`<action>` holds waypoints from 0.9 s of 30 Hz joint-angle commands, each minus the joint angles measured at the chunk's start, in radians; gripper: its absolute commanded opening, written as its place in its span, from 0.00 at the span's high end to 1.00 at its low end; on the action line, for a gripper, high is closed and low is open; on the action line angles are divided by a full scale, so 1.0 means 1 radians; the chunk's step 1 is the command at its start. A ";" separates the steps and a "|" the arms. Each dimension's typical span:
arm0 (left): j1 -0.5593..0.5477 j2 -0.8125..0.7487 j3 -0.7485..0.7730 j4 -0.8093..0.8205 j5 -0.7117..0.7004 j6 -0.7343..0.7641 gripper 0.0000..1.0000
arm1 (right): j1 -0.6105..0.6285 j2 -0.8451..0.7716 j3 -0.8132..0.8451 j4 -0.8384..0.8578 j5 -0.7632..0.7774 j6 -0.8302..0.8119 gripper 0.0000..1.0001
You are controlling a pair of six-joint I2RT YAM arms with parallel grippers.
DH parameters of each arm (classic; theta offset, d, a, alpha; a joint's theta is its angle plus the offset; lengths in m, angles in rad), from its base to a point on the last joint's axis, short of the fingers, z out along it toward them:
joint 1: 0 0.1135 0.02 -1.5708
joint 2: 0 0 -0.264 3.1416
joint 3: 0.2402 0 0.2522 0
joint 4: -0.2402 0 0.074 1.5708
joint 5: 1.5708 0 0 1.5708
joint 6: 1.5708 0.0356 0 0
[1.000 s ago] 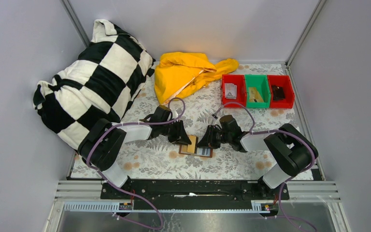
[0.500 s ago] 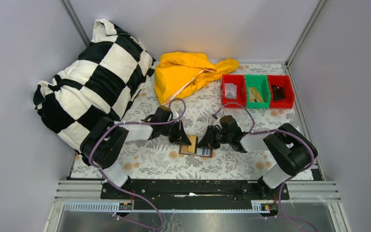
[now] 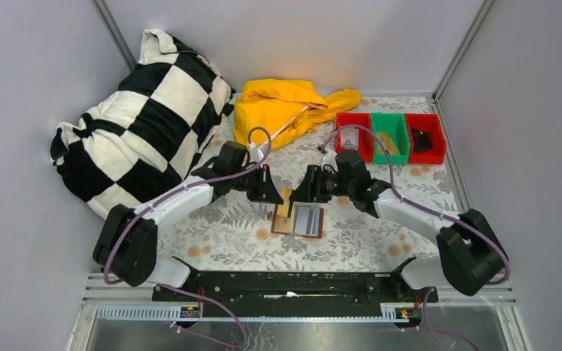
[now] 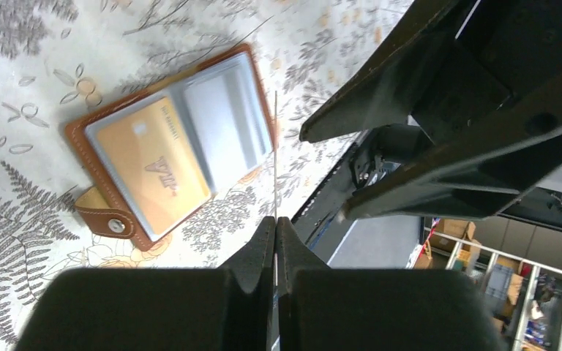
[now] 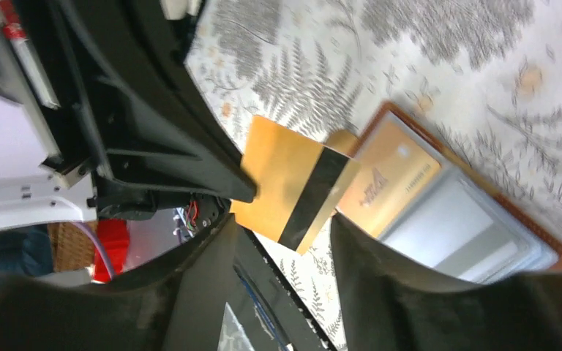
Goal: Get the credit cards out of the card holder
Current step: Remove the credit card from the card holder, then place the credit card in the storage box.
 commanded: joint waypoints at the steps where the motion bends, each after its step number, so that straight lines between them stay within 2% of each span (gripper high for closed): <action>1: 0.021 -0.090 0.077 -0.100 0.094 0.088 1.00 | 0.010 -0.113 0.065 -0.058 -0.021 -0.063 0.36; 4: 0.022 -0.159 0.042 0.048 0.209 0.029 1.00 | 0.010 -0.131 0.059 0.024 -0.109 -0.034 0.34; 13: 0.012 -0.218 0.056 0.200 0.205 -0.100 1.00 | 0.010 -0.233 -0.090 0.381 -0.108 0.178 0.32; 15: 0.014 -0.221 0.062 0.204 0.207 -0.098 1.00 | 0.011 -0.260 -0.110 0.414 -0.091 0.204 0.32; 22: 0.023 -0.225 0.056 0.224 0.250 -0.109 1.00 | 0.010 -0.342 -0.124 0.348 -0.030 0.193 0.31; 27: 0.024 -0.234 0.023 0.355 0.295 -0.192 1.00 | 0.009 -0.441 -0.162 0.276 0.066 0.180 0.29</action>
